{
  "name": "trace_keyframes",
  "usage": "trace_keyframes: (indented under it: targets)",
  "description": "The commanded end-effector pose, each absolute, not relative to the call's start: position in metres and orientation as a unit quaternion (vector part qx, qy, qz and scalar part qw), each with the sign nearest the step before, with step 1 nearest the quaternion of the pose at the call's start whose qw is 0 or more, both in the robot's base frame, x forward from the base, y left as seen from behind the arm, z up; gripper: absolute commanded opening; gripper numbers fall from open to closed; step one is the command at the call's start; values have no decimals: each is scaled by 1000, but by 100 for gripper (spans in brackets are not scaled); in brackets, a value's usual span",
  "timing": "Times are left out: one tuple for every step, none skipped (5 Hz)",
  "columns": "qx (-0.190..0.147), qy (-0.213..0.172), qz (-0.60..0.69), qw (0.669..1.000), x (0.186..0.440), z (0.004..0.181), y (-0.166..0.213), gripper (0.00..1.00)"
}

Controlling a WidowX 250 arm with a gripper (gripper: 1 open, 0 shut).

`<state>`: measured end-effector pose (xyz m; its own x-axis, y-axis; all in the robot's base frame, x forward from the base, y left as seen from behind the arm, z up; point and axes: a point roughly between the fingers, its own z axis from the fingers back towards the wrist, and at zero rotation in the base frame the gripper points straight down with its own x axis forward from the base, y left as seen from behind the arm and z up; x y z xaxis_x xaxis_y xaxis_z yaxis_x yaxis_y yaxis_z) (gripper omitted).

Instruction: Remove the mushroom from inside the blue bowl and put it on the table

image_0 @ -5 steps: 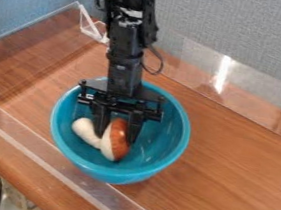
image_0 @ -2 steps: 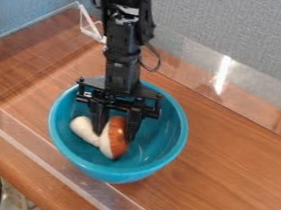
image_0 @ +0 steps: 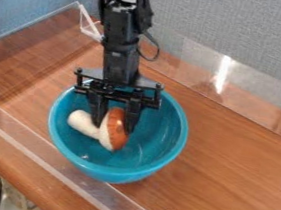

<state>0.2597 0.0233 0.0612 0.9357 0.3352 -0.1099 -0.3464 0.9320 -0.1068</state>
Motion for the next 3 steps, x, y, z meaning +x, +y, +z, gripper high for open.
trace_keyframes:
  targets:
    - [-64,-3,182,981,271,88,32,100]
    - [-63,-4,183,981,273,88,32,100]
    - [-60,-1,187,981,274,84,33,100]
